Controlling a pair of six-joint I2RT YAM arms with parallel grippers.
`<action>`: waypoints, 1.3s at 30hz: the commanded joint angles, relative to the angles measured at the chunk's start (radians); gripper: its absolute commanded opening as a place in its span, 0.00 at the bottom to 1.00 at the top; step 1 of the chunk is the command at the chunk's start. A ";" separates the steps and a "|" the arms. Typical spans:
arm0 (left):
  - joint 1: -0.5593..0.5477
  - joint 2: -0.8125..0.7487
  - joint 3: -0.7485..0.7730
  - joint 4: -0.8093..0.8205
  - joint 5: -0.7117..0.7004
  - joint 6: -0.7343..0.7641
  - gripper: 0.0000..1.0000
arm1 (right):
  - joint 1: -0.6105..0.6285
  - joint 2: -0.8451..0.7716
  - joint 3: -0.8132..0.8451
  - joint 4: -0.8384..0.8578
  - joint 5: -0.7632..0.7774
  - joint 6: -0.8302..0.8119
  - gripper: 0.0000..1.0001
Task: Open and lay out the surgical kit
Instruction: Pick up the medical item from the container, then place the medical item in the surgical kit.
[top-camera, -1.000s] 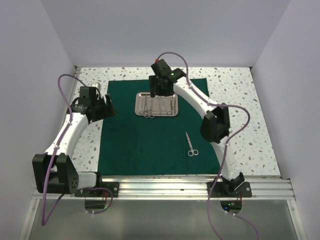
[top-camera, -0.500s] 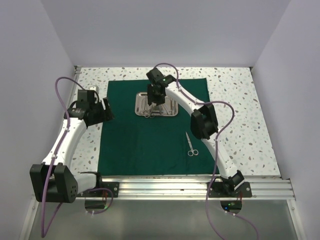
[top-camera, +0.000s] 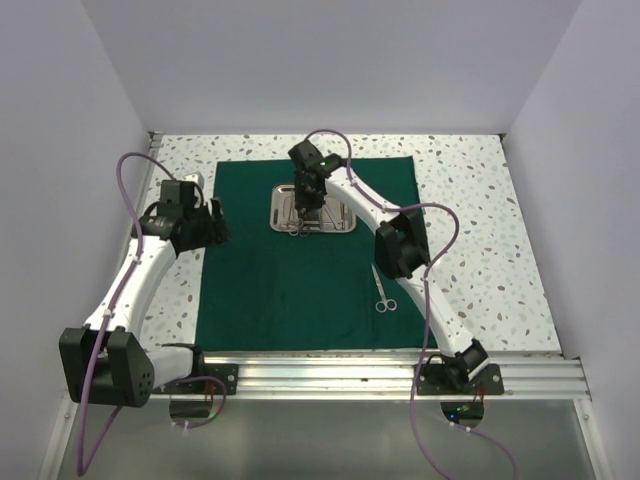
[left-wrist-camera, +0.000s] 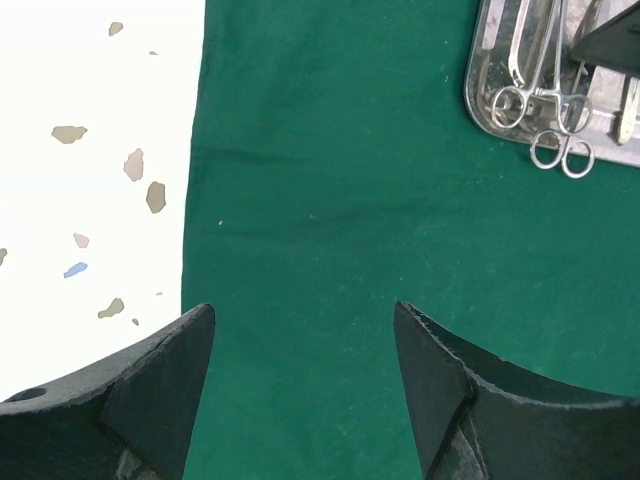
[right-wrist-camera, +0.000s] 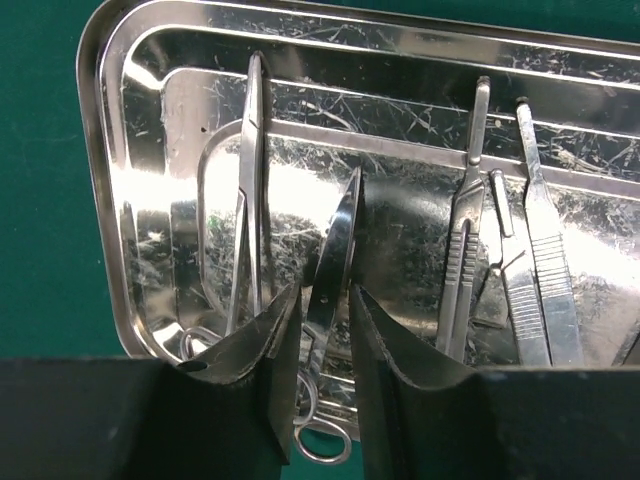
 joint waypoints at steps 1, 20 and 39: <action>-0.020 -0.028 0.000 -0.020 -0.045 0.027 0.76 | 0.032 0.054 0.061 -0.085 0.077 -0.016 0.29; -0.043 -0.034 -0.011 0.003 -0.050 0.031 0.76 | 0.044 -0.047 0.018 -0.116 0.179 -0.094 0.00; -0.084 0.092 0.034 0.141 0.015 -0.037 0.78 | -0.003 -0.914 -1.103 0.130 0.249 -0.134 0.00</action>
